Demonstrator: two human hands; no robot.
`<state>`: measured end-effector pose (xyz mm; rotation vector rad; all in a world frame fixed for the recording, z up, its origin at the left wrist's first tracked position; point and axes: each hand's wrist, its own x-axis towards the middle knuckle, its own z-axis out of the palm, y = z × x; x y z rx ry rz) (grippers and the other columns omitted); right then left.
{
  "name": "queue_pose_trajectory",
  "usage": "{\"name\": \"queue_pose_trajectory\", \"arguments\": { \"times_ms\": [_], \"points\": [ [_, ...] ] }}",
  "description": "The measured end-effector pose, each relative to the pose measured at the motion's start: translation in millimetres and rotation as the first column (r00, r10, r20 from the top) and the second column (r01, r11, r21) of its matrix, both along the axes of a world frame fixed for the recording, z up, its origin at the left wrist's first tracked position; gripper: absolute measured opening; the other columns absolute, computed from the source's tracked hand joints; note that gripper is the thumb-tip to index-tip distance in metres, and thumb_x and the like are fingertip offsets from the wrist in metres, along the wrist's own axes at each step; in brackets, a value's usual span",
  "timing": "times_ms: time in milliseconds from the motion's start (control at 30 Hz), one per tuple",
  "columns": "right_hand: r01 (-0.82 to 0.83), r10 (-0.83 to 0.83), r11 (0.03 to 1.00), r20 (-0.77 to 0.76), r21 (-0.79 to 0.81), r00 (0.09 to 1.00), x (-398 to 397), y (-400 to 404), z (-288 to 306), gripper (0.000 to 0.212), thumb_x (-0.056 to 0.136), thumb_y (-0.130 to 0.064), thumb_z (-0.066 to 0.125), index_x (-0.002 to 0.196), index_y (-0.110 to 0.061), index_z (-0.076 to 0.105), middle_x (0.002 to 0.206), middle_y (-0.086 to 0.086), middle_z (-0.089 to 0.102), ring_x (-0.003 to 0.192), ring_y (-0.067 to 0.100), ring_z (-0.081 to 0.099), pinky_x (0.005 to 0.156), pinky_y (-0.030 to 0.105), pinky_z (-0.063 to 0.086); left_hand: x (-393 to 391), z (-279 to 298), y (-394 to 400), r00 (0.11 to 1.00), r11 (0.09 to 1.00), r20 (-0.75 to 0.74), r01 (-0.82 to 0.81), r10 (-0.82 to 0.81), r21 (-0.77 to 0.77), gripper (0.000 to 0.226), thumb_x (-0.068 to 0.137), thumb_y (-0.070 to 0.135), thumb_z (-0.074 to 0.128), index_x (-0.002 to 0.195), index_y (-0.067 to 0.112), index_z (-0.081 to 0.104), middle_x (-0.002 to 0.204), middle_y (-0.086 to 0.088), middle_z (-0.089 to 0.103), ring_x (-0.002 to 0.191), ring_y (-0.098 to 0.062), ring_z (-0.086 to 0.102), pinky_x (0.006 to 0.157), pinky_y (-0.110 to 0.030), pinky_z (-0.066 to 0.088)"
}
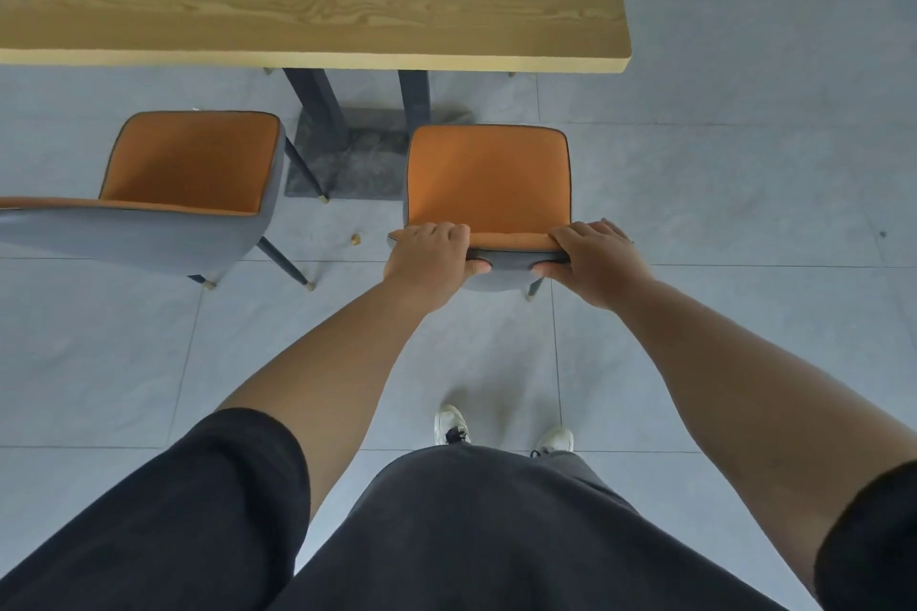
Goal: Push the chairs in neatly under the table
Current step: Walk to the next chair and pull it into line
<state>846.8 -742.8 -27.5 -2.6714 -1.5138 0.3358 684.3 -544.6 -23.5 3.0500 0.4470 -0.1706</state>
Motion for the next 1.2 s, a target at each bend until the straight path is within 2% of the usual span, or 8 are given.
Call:
{"name": "queue_pose_trajectory", "arguments": {
  "times_ms": [200, 367, 667, 967, 1033, 1100, 1133, 1200],
  "points": [
    [0.005, -0.005, 1.0, -0.018, -0.02, 1.0, 14, 12, 5, 0.064, 0.079, -0.076, 0.029, 0.11, -0.027, 0.055, 0.102, -0.001, 0.062, 0.097, 0.027, 0.052, 0.088, 0.035, 0.037, 16, 2, 11, 1.0, 1.0, 0.003, -0.007, 0.007, -0.02, 0.055, 0.092, 0.063, 0.033, 0.106, 0.013, 0.048, 0.103, -0.004, 0.059, 0.096, -0.026, 0.055, 0.08, -0.037, 0.041],
    [0.007, -0.01, 0.999, -0.057, -0.049, 0.998, 25, 9, 6, 0.063, 0.079, -0.075, 0.031, 0.113, -0.027, 0.055, 0.109, -0.001, 0.061, 0.105, 0.029, 0.051, 0.089, 0.039, 0.04, 21, -3, 6, 0.999, 1.0, 0.045, 0.029, -0.029, 0.0, 0.053, 0.092, 0.063, 0.035, 0.102, 0.012, 0.048, 0.095, -0.002, 0.057, 0.09, -0.023, 0.054, 0.072, -0.031, 0.031],
    [0.0, -0.003, 0.998, -0.054, -0.059, 0.999, 23, 9, 8, 0.064, 0.077, -0.076, 0.028, 0.111, -0.028, 0.053, 0.109, -0.003, 0.061, 0.105, 0.026, 0.052, 0.087, 0.036, 0.038, 21, 0, 6, 1.0, 1.0, -0.013, 0.005, -0.005, -0.031, 0.053, 0.091, 0.064, 0.035, 0.102, 0.013, 0.048, 0.1, -0.002, 0.059, 0.093, -0.023, 0.055, 0.076, -0.034, 0.037],
    [0.058, -0.062, 0.997, -0.072, -0.057, 0.995, 19, 5, 12, 0.073, 0.078, -0.077, 0.033, 0.127, -0.026, 0.047, 0.126, -0.001, 0.057, 0.116, 0.026, 0.048, 0.098, 0.04, 0.037, 25, 8, 11, 0.995, 0.991, -0.098, -0.007, -0.006, -0.136, 0.044, 0.093, 0.061, 0.035, 0.091, 0.018, 0.04, 0.094, 0.001, 0.054, 0.085, -0.02, 0.048, 0.07, -0.032, 0.033],
    [0.067, -0.068, 0.998, -0.093, -0.01, 0.993, 23, -5, 14, 0.078, 0.077, -0.078, 0.029, 0.132, -0.025, 0.044, 0.134, -0.002, 0.053, 0.121, 0.025, 0.045, 0.101, 0.04, 0.035, 28, 10, 12, 0.997, 0.983, -0.072, -0.026, 0.013, -0.183, 0.047, 0.093, 0.061, 0.032, 0.096, 0.016, 0.045, 0.096, 0.001, 0.053, 0.094, -0.022, 0.051, 0.073, -0.033, 0.038],
    [0.09, -0.086, 0.995, -0.093, 0.039, 0.992, 33, -19, 18, 0.079, 0.078, -0.078, 0.027, 0.133, -0.024, 0.044, 0.137, -0.002, 0.052, 0.123, 0.025, 0.044, 0.102, 0.04, 0.035, 37, 13, 12, 0.999, 0.983, -0.031, -0.001, -0.004, -0.186, 0.061, 0.094, 0.061, 0.029, 0.122, 0.01, 0.047, 0.125, -0.006, 0.054, 0.12, -0.028, 0.046, 0.094, -0.039, 0.041],
    [0.109, -0.103, 0.992, -0.091, 0.06, 0.991, 40, -26, 20, 0.078, 0.079, -0.077, 0.026, 0.133, -0.023, 0.045, 0.137, -0.002, 0.052, 0.124, 0.024, 0.044, 0.103, 0.04, 0.035, 44, 16, 11, 1.0, 0.983, -0.03, 0.0, -0.006, -0.182, 0.069, 0.095, 0.062, 0.026, 0.136, 0.008, 0.04, 0.142, -0.009, 0.045, 0.134, -0.028, 0.036, 0.106, -0.042, 0.033],
    [0.146, -0.139, 0.985, -0.079, 0.096, 0.987, 57, -42, 23, 0.077, 0.082, -0.074, 0.027, 0.134, -0.02, 0.047, 0.138, 0.001, 0.052, 0.128, 0.024, 0.042, 0.107, 0.041, 0.031, 65, 24, 4, 1.0, 0.987, -0.024, -0.007, 0.003, -0.159, 0.079, 0.093, 0.065, 0.019, 0.146, 0.008, 0.027, 0.154, -0.011, 0.03, 0.144, -0.028, 0.021, 0.115, -0.044, 0.02]
  ]
}}
